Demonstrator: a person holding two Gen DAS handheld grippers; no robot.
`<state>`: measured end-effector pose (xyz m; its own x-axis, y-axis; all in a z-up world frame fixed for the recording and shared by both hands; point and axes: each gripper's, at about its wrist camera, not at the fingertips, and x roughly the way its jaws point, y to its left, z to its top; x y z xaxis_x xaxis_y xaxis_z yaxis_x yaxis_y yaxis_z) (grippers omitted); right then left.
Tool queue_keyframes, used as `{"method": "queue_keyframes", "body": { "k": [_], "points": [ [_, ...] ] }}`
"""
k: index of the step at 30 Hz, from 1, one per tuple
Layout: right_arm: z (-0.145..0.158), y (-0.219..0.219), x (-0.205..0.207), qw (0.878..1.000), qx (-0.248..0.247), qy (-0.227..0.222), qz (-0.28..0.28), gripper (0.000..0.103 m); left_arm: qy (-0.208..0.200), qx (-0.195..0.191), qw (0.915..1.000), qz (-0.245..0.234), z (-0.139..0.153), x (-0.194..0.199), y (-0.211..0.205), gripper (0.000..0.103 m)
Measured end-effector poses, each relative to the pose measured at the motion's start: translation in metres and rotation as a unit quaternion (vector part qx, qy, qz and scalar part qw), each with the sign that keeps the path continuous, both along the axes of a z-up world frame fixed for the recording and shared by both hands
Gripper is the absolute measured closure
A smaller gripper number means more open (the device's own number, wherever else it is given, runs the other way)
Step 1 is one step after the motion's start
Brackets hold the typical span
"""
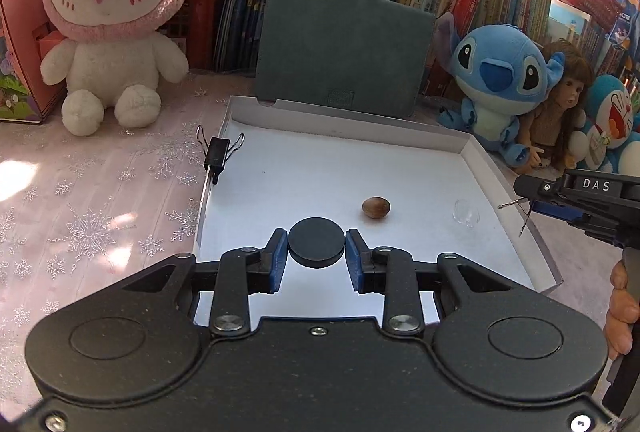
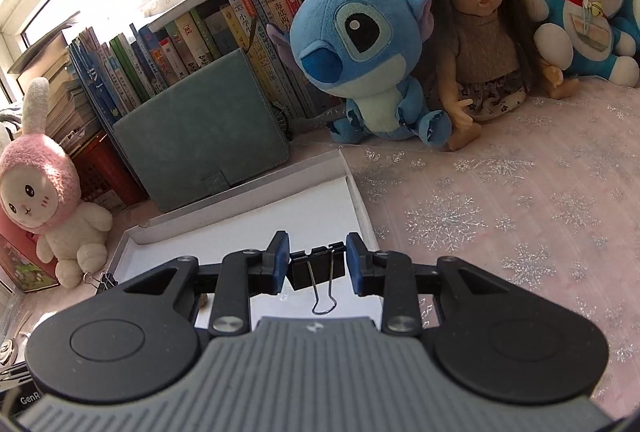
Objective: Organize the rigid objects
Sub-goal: 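Carry the lid with the left tool while the right tool carries the binder clip into the tray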
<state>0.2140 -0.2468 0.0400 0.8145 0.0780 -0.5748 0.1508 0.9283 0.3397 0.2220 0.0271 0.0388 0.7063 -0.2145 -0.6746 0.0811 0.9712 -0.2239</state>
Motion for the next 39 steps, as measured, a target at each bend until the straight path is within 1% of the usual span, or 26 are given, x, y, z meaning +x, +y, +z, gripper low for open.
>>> {"method": "queue_keyframes", "body": {
  "k": [6,7,10,12,22,32,39],
  "points": [
    [-0.004,0.006,0.012,1.000,-0.019,-0.008,-0.011,0.068,0.012,0.001,0.9998,0.012,-0.009,0.027,-0.009,0.074],
    [-0.005,0.009,0.014,1.000,-0.026,-0.007,-0.011,0.068,0.013,0.003,0.9998,0.013,-0.010,0.031,-0.010,0.074],
    [-0.007,0.019,0.020,0.998,-0.068,-0.006,-0.014,0.068,0.011,0.010,0.9998,0.011,-0.011,0.039,-0.016,0.074],
    [-0.008,0.023,0.022,0.997,-0.081,-0.007,-0.016,0.068,0.010,0.014,0.9998,0.011,-0.012,0.042,-0.019,0.074],
    [-0.017,0.025,0.031,0.997,-0.078,0.004,-0.019,0.067,0.017,0.009,0.9997,0.017,-0.020,0.055,-0.023,0.074],
    [-0.024,0.024,0.034,0.997,-0.074,0.014,-0.020,0.067,0.020,0.016,0.9996,0.015,-0.026,0.058,-0.028,0.074],
    [-0.024,0.024,0.035,0.997,-0.071,0.014,-0.025,0.067,0.012,0.022,0.9996,0.014,-0.027,0.058,-0.031,0.074]
  ]
}}
